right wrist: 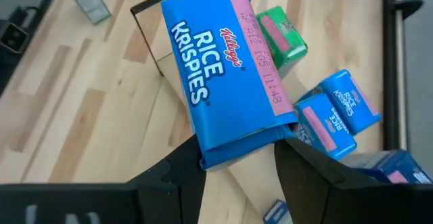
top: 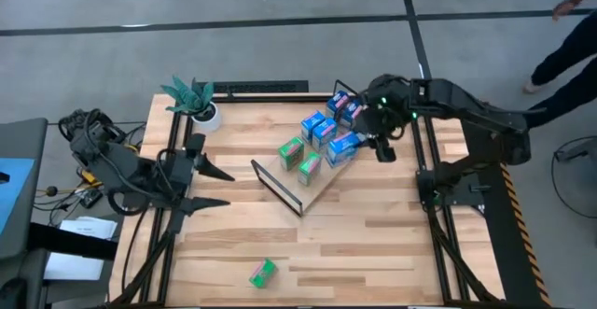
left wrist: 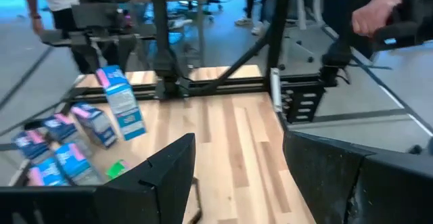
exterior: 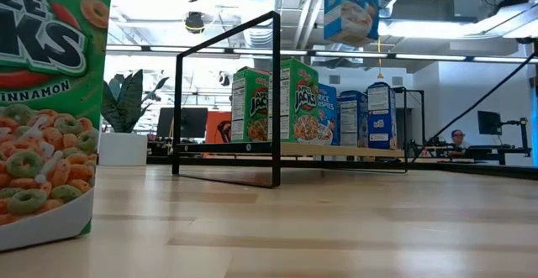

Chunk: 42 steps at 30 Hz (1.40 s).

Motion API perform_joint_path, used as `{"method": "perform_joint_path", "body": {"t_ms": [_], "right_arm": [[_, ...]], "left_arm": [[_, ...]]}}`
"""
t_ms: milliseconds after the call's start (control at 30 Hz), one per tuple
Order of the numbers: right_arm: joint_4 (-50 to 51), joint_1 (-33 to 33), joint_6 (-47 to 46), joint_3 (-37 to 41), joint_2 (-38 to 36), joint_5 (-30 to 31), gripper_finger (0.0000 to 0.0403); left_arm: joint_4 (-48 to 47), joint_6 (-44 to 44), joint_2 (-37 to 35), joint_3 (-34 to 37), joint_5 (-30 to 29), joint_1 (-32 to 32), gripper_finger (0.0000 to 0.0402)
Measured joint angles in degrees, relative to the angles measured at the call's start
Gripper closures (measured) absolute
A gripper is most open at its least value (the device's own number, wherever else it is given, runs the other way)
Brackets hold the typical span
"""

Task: Stack cereal on shelf
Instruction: Put the light blue cereal box on the shelf aligned with the light blue cereal boxes

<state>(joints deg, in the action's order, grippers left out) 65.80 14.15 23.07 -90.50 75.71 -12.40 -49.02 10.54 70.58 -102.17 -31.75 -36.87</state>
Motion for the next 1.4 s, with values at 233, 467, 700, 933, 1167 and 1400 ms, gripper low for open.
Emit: {"method": "perform_joint_path", "body": {"t_ms": [233,467,700,933,1167,1400], "right_arm": [[-3.5,8.9,6.5,7.1,-0.8,-8.3,0.0221],[-11.2,12.4,13.4,20.9,-3.4,-10.3,0.0221],[-21.8,16.2,19.8,29.2,-3.3,-10.6,0.0221],[-25.9,20.4,22.3,33.3,-3.4,-16.3,0.0221],[-26.7,20.3,24.7,34.6,-3.3,-16.8,0.0221],[-28.1,20.4,25.4,34.6,-0.8,-16.8,0.0221]], "left_arm": [[0.3,1.6,-0.5,0.0,-3.8,3.3,0.0187],[1.8,2.6,-0.4,0.0,-5.7,7.9,0.0187],[2.6,2.6,-0.4,0.0,-5.8,12.5,0.0187],[2.6,2.8,-0.4,0.0,-5.8,14.6,0.0187],[2.6,2.8,-0.4,0.0,-5.7,15.8,0.0187],[2.6,2.8,-0.4,0.0,-5.6,16.4,0.0187]]}}
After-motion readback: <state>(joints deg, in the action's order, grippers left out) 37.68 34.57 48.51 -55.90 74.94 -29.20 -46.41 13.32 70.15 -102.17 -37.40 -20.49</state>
